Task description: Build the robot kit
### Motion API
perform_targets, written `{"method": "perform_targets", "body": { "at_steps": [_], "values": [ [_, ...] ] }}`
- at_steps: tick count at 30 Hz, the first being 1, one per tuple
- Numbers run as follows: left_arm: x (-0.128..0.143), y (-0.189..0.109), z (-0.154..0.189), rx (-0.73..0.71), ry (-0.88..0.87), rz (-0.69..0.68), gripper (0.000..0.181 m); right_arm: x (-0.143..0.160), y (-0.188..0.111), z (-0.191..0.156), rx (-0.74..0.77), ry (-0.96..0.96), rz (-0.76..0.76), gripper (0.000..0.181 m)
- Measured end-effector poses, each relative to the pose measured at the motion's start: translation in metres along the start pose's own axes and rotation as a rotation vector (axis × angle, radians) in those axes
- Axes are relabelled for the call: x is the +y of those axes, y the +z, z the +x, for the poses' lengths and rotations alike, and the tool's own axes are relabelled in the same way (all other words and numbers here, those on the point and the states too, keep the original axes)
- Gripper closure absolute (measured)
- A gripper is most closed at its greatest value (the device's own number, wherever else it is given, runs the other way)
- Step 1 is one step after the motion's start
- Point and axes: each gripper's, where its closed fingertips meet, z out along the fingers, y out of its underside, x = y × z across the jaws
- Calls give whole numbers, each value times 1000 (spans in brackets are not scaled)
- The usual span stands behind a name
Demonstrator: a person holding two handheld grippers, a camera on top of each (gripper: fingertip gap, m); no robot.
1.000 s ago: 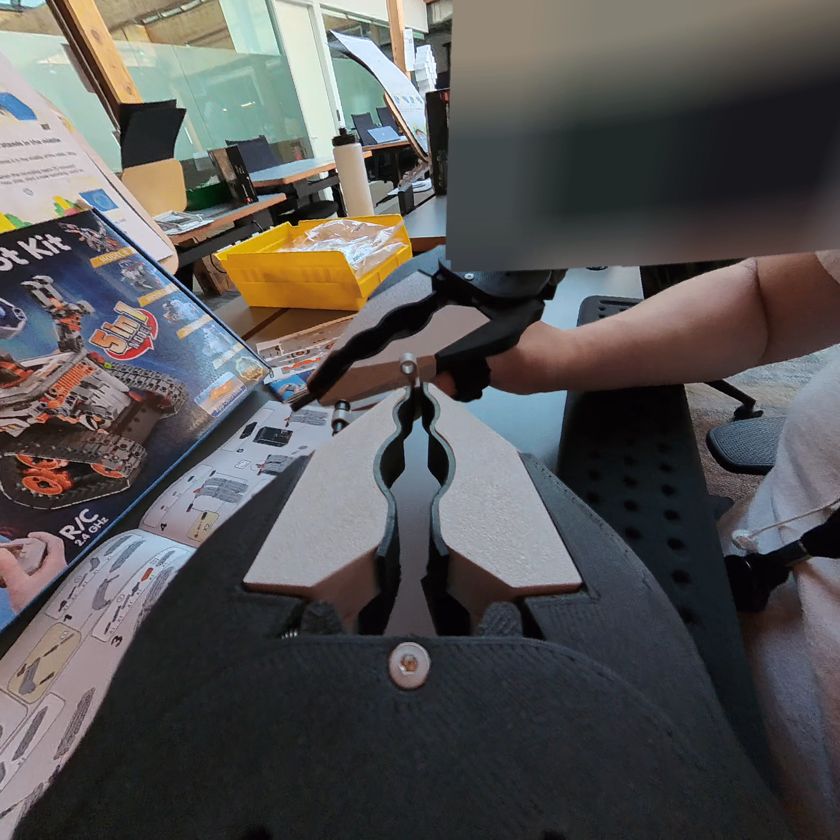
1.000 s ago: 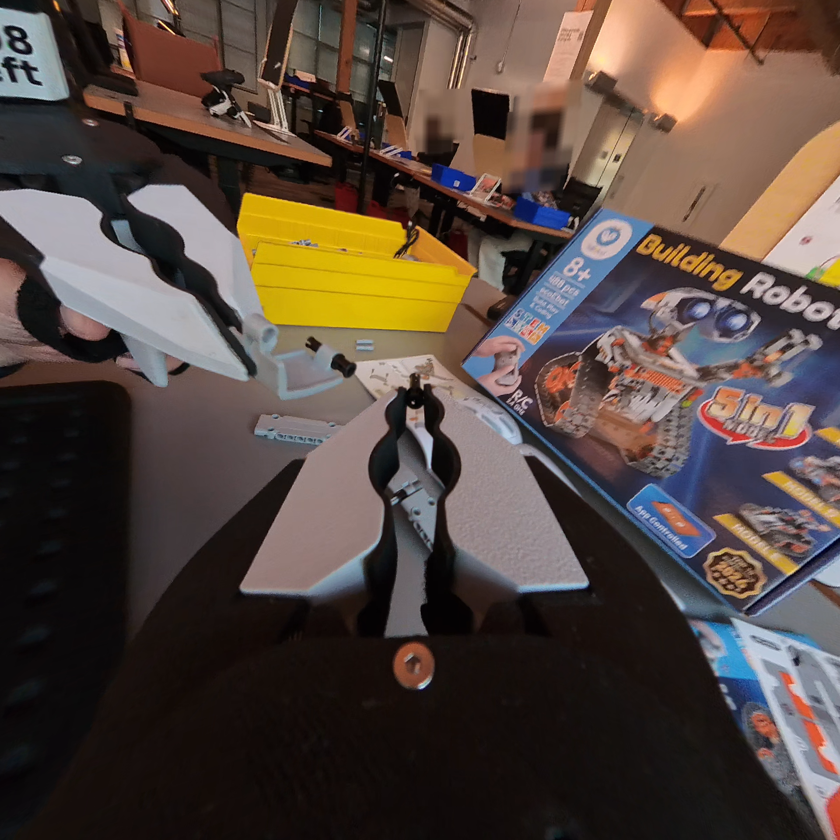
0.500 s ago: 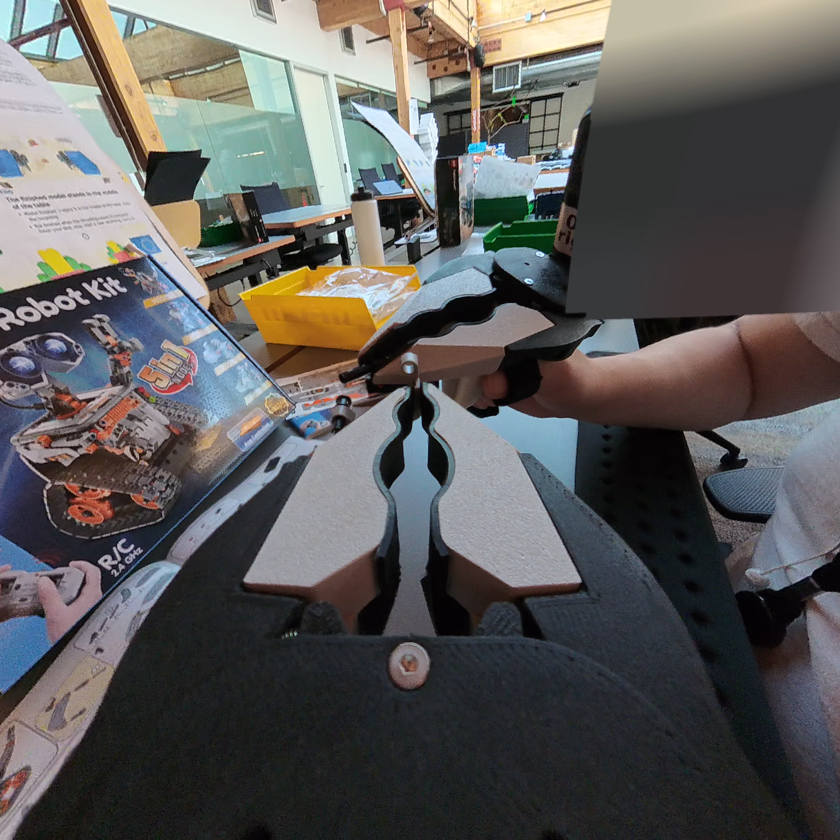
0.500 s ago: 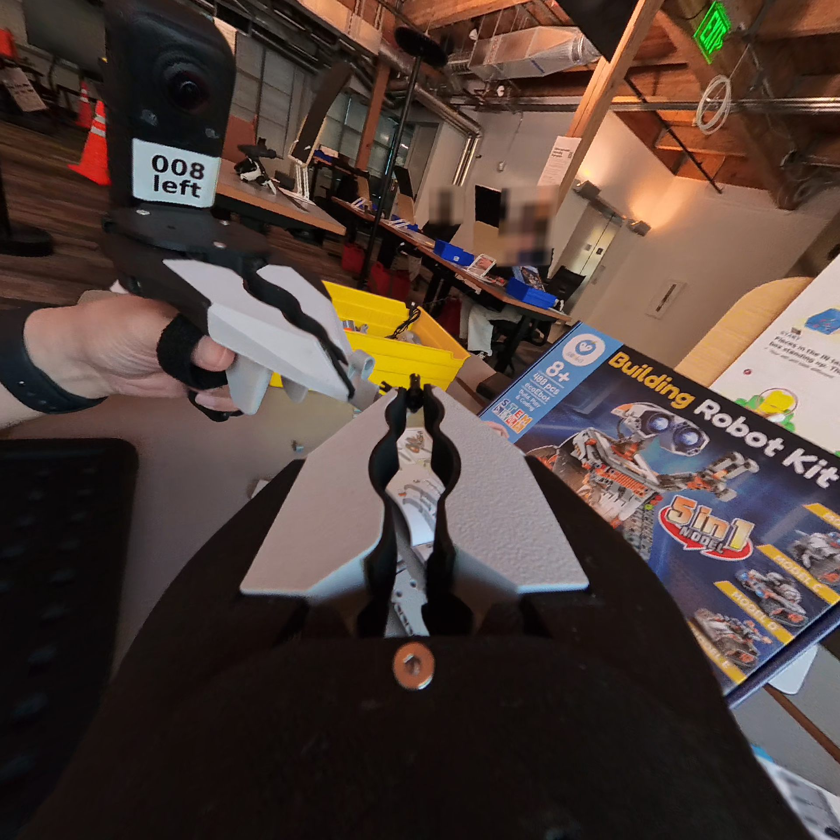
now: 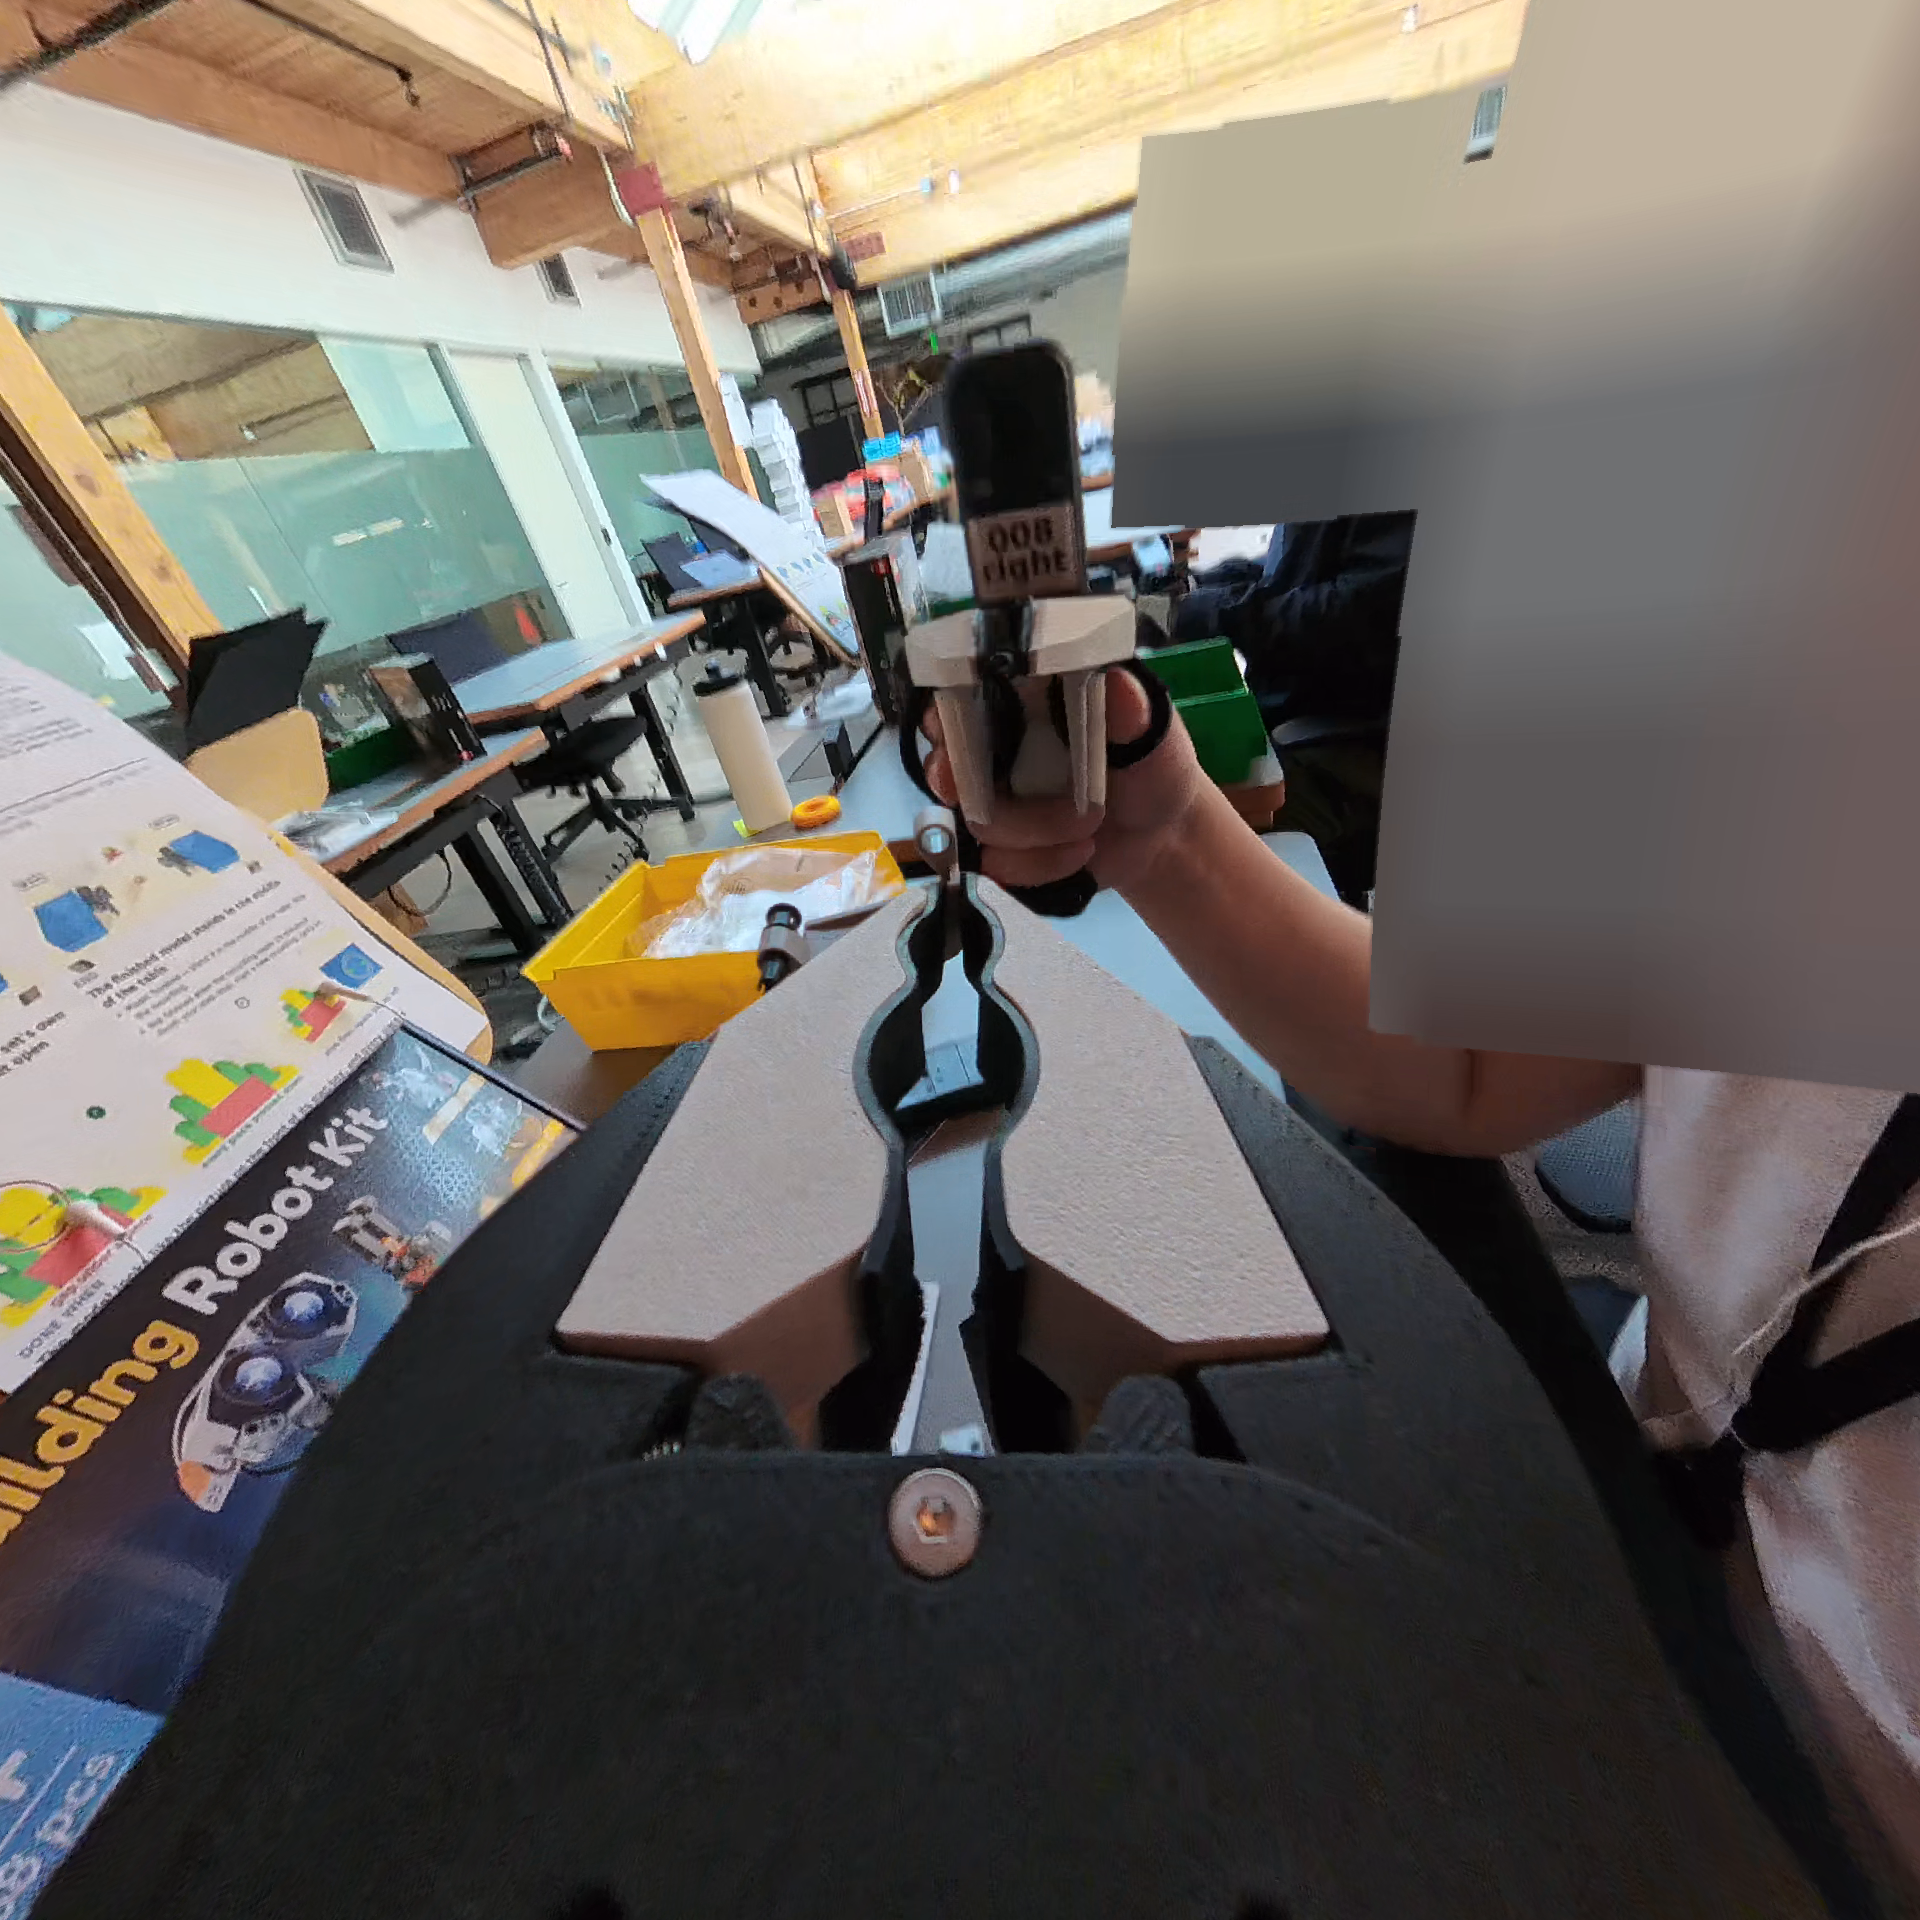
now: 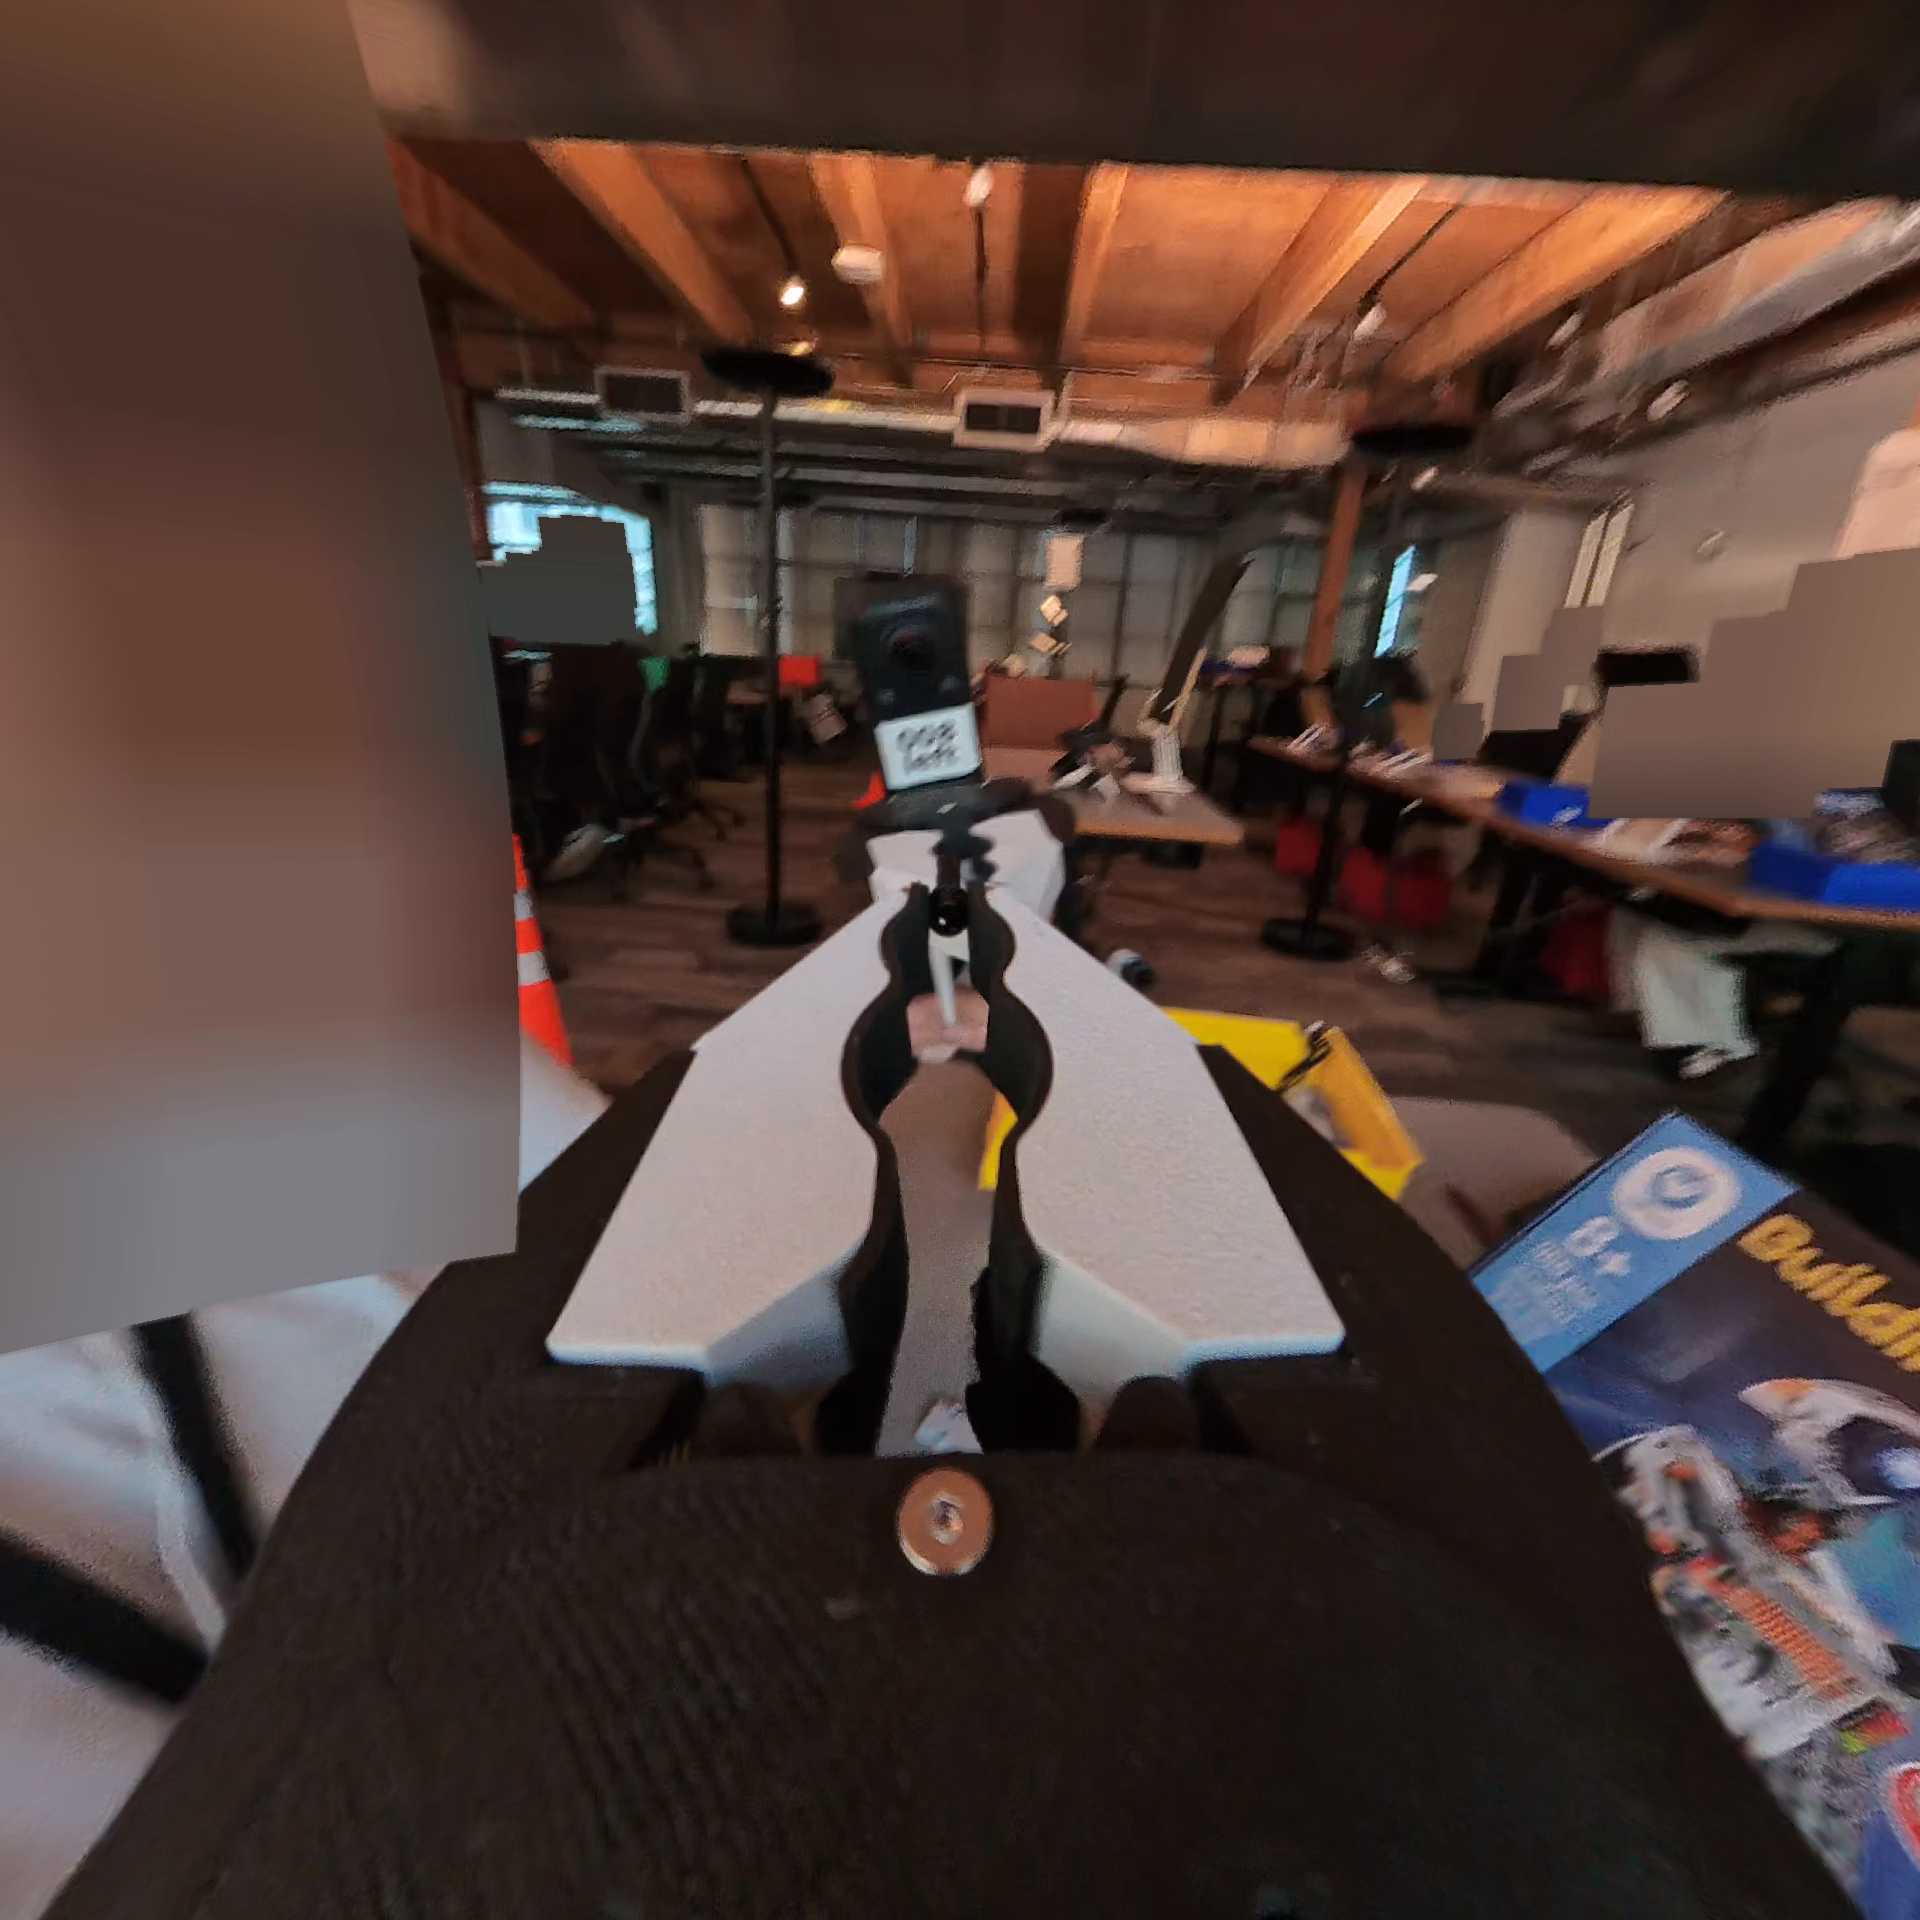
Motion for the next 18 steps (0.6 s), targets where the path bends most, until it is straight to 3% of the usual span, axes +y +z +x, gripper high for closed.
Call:
{"method": "perform_targets", "body": {
  "at_steps": [4, 7, 12, 18],
  "values": [
    [27, 8, 13, 84, -85, -130, 181, 15, 0, 7, -15, 98, -53, 176],
    [43, 8, 4, 58, -125, -159, 181, 29, 5, 12, -18, 150, -120, 176],
    [17, 9, -5, 106, -148, -103, 181, 19, -5, 16, -15, 198, -85, 176],
    [28, 28, -12, 62, -158, -124, 181, 15, -21, 14, -9, 228, -91, 176]
  ]
}}
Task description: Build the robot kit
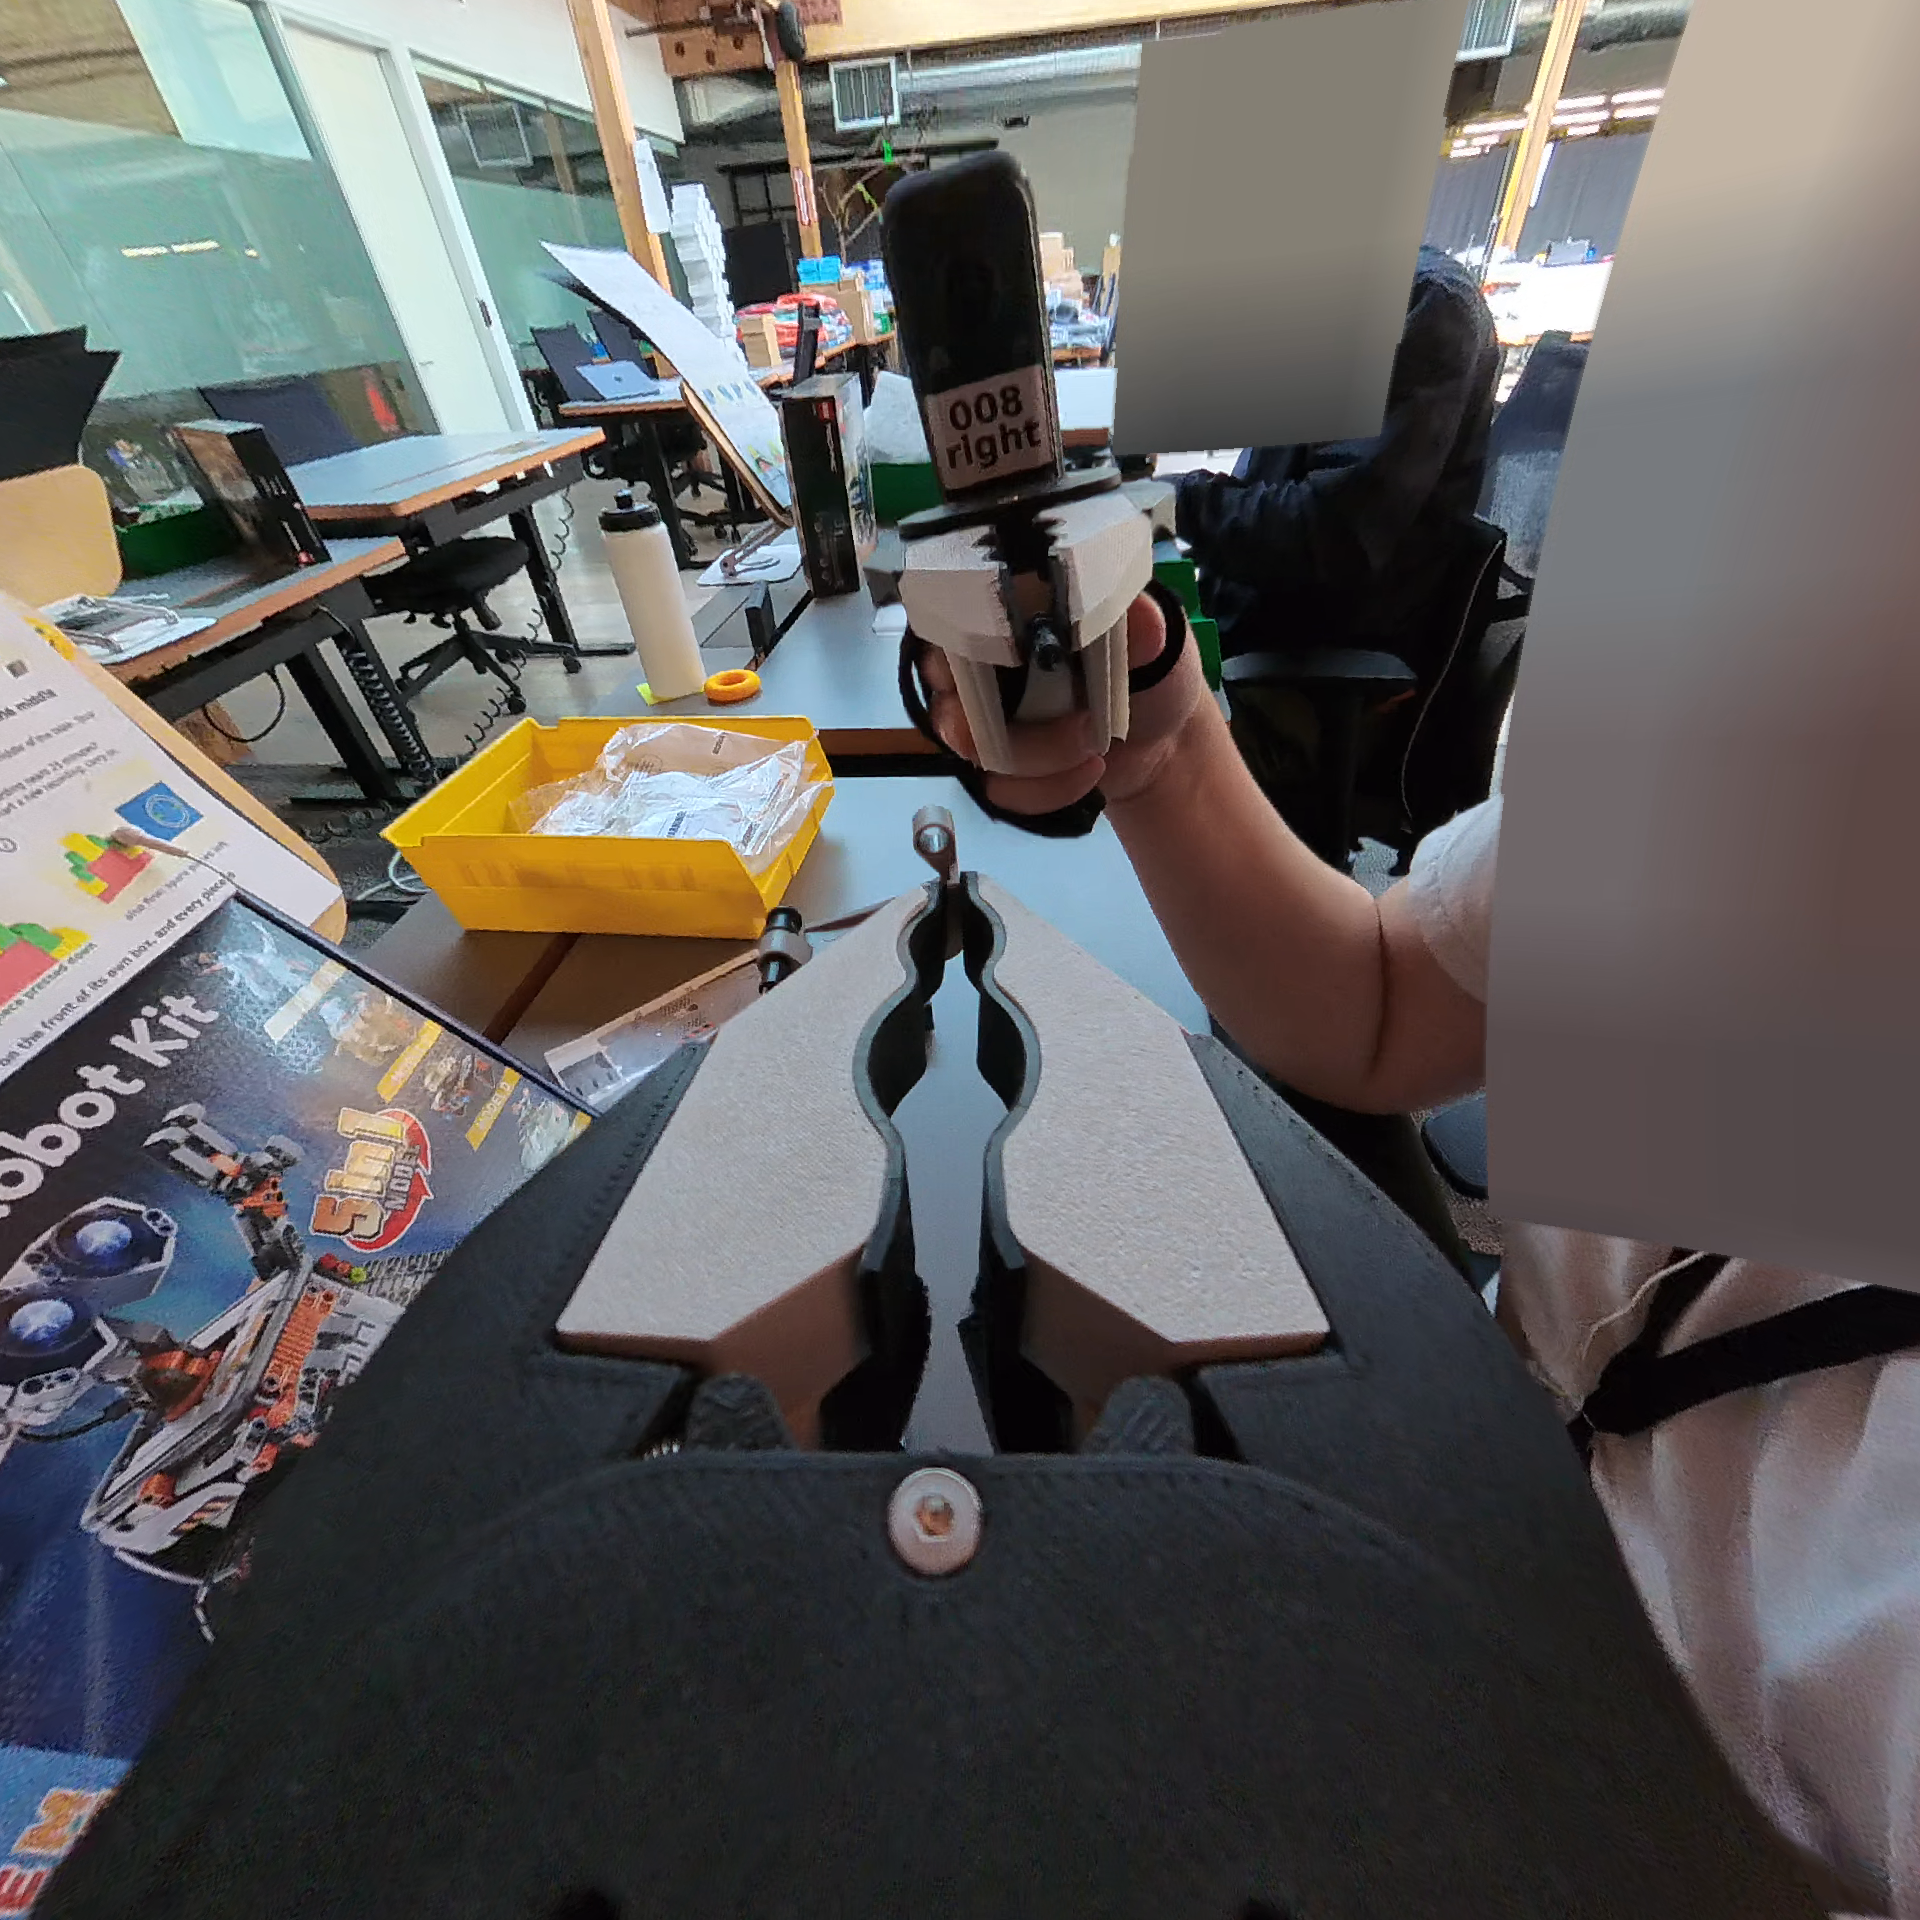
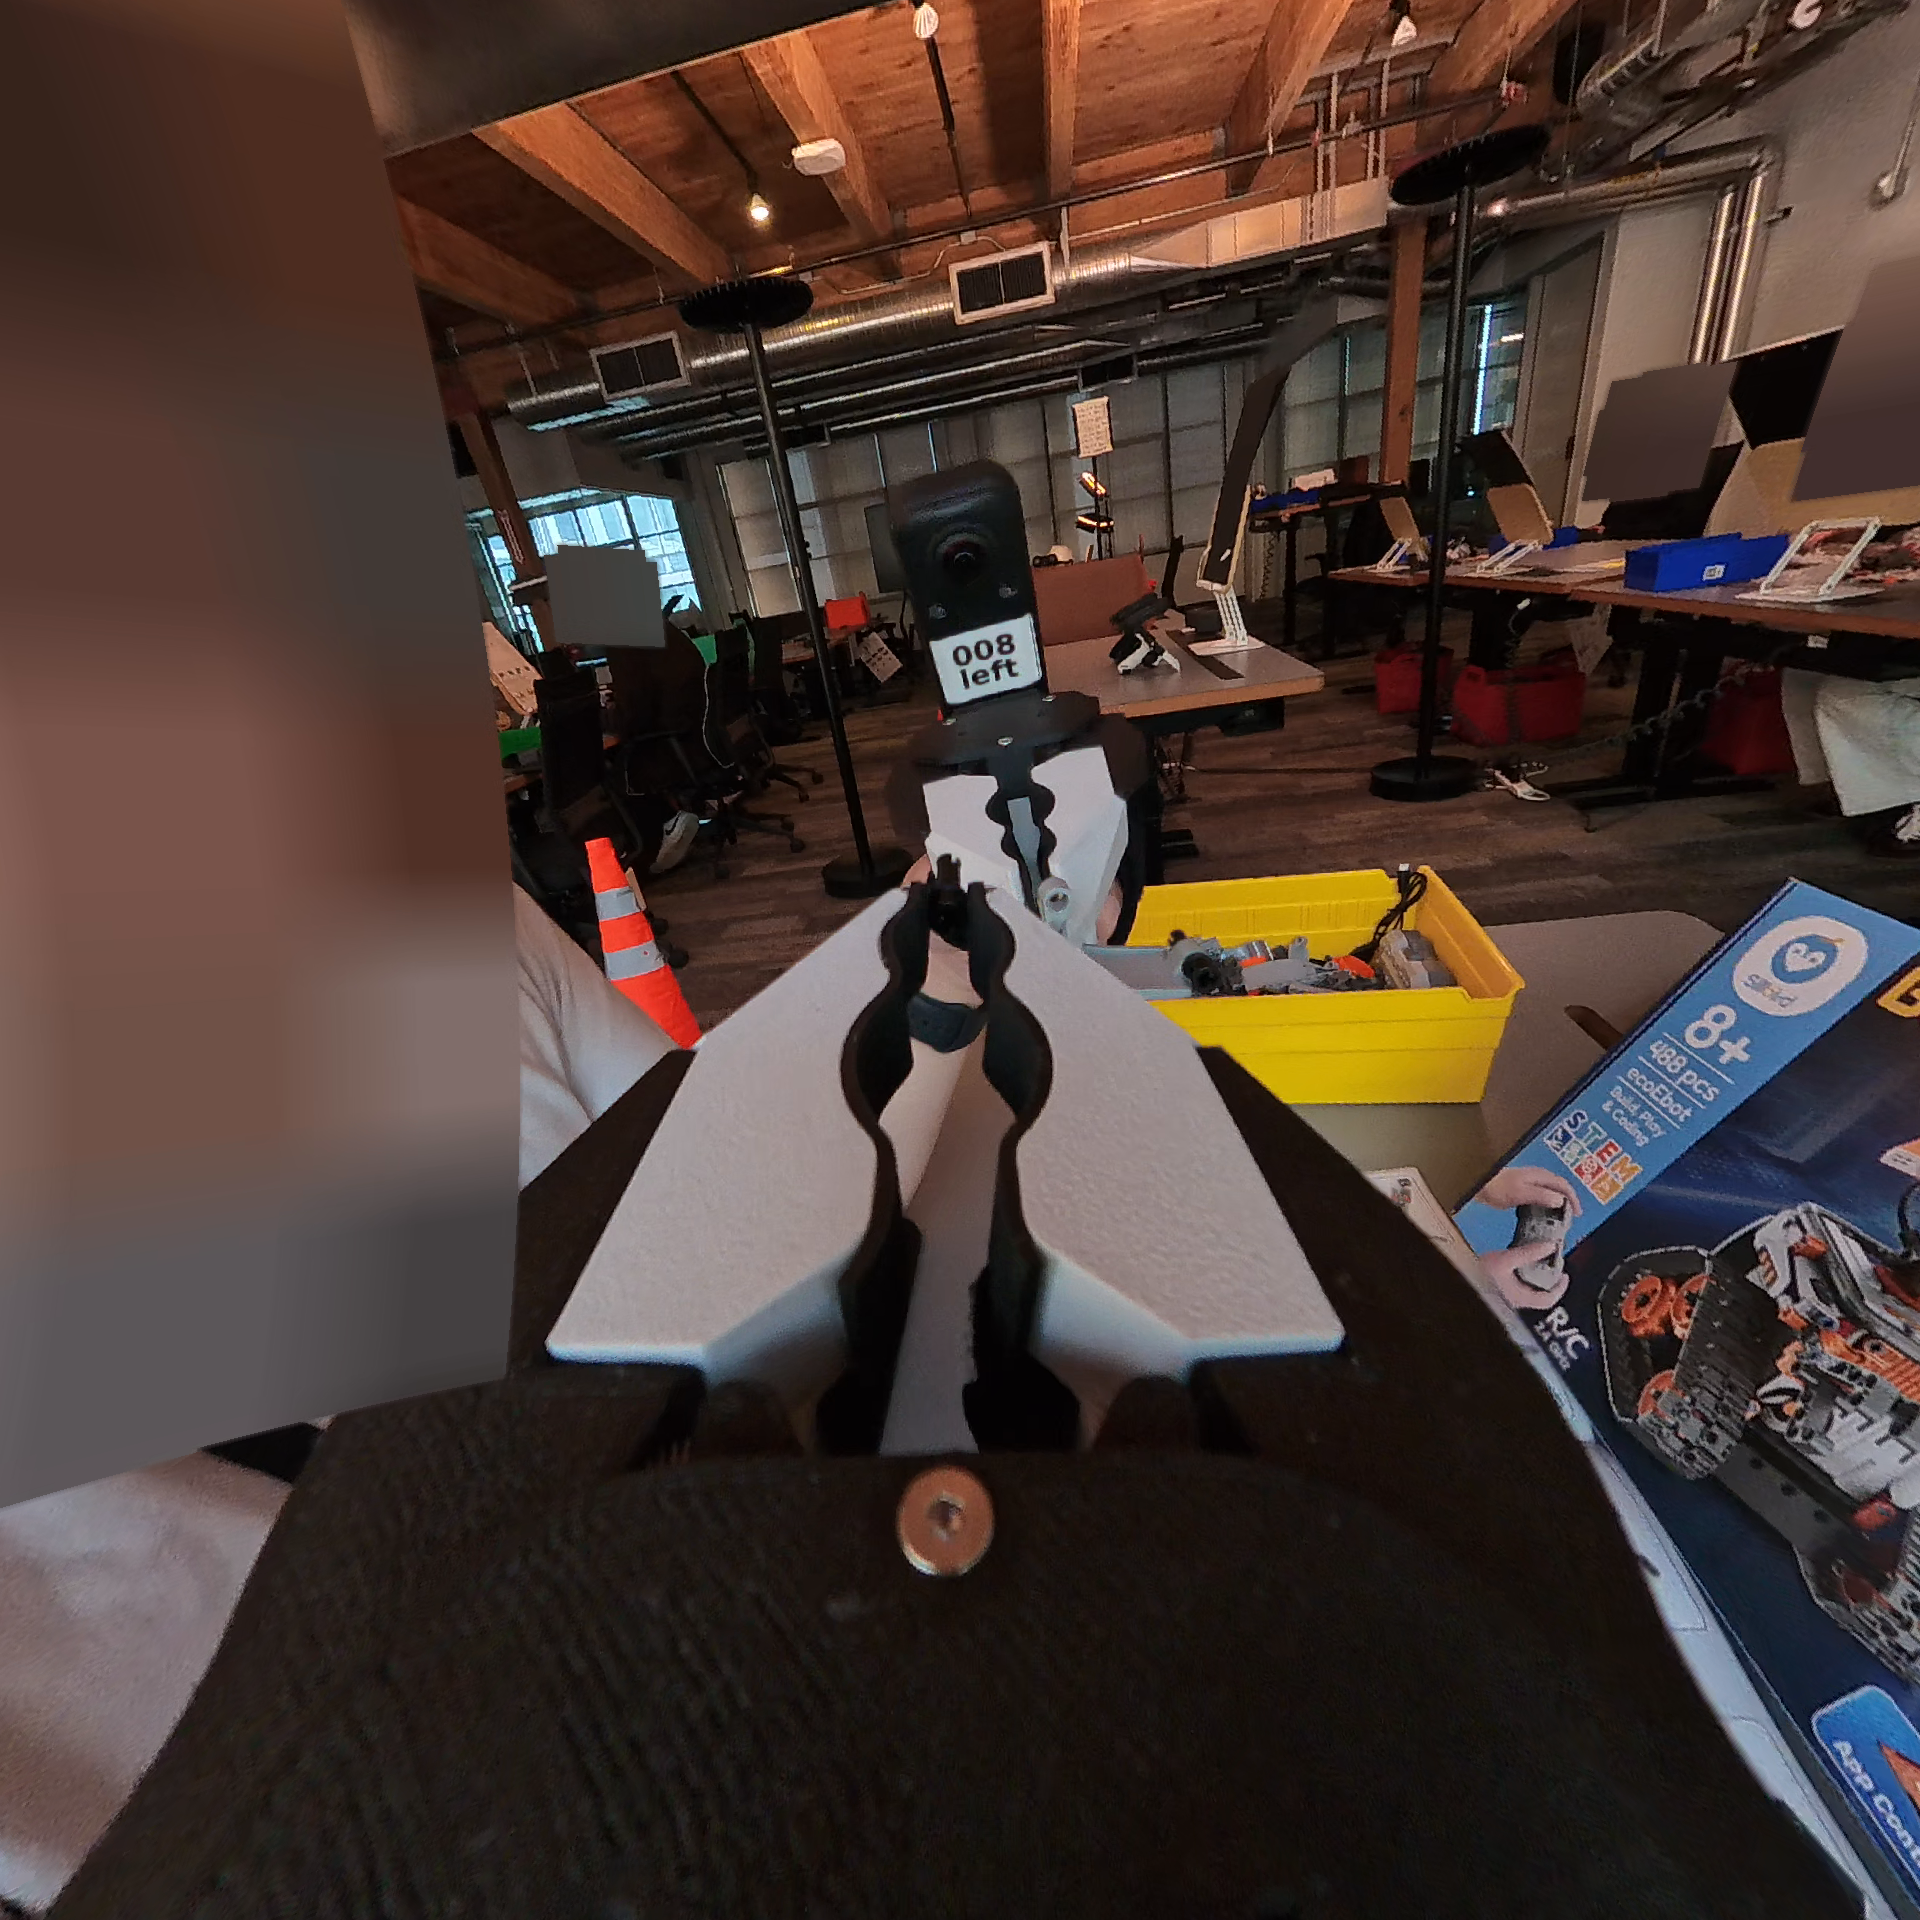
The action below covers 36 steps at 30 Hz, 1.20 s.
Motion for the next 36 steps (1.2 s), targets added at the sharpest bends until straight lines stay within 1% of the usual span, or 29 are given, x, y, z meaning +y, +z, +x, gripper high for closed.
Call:
{"method": "perform_targets", "body": {
  "at_steps": [2, 6, 13, 18, 22, 28, 34, 36],
  "values": [
    [4, 1, 2, 8, 5, -33, 181, 0, -4, 0, -4, 16, 1, 176],
    [3, 9, 13, 41, 50, -45, 181, 8, -2, 3, 6, 21, -42, 176],
    [-9, 8, 23, 108, 58, 32, 181, 11, 6, -2, -15, 25, -55, 176],
    [-11, 7, 27, 163, 42, 62, 181, 14, 12, -7, -52, 36, -69, 176],
    [-11, 6, 32, 215, 36, 69, 181, 15, 12, -7, -45, 29, -74, 176],
    [-5, 5, 31, 224, 24, 28, 181, 22, 12, -4, -48, 46, -105, 176],
    [1, 6, 27, 182, 29, -21, 181, 26, 13, 1, -4, -1, -136, 176],
    [5, 5, 29, 192, 26, -43, 181, 30, 13, 0, -4, -15, -163, 176]
  ]
}}
